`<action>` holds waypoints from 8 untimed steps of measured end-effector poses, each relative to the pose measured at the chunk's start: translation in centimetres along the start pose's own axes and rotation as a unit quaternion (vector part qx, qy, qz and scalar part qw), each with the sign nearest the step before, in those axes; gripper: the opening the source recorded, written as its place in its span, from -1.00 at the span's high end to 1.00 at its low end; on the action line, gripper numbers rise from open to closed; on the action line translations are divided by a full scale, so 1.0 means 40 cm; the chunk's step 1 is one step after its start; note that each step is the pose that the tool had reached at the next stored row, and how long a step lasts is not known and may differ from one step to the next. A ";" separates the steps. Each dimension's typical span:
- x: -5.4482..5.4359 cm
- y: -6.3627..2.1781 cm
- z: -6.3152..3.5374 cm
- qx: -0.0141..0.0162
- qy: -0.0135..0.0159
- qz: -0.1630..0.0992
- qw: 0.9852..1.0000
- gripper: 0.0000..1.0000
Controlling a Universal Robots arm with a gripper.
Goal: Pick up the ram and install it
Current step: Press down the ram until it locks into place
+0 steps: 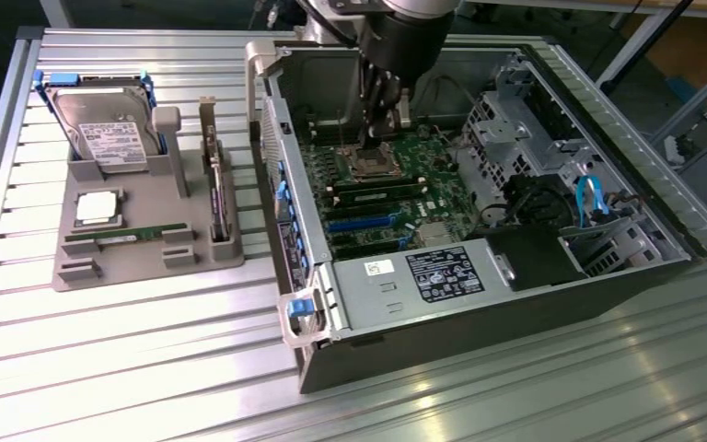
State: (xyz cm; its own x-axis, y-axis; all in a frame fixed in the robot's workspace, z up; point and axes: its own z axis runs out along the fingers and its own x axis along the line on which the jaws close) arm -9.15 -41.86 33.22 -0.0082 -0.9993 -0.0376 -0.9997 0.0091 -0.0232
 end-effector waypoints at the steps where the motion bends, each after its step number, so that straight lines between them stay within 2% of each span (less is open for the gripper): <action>1: -0.001 -0.001 -0.016 0.000 0.000 0.000 1.000 0.80; 5: -0.002 -0.002 -0.044 0.000 0.000 0.000 1.000 0.80; 8: -0.002 -0.002 -0.048 0.000 0.000 0.000 1.000 0.80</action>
State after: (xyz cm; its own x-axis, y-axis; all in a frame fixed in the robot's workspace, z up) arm -9.10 -41.87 35.13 -0.0083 -0.9993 -0.0377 -0.9997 0.0091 -0.0233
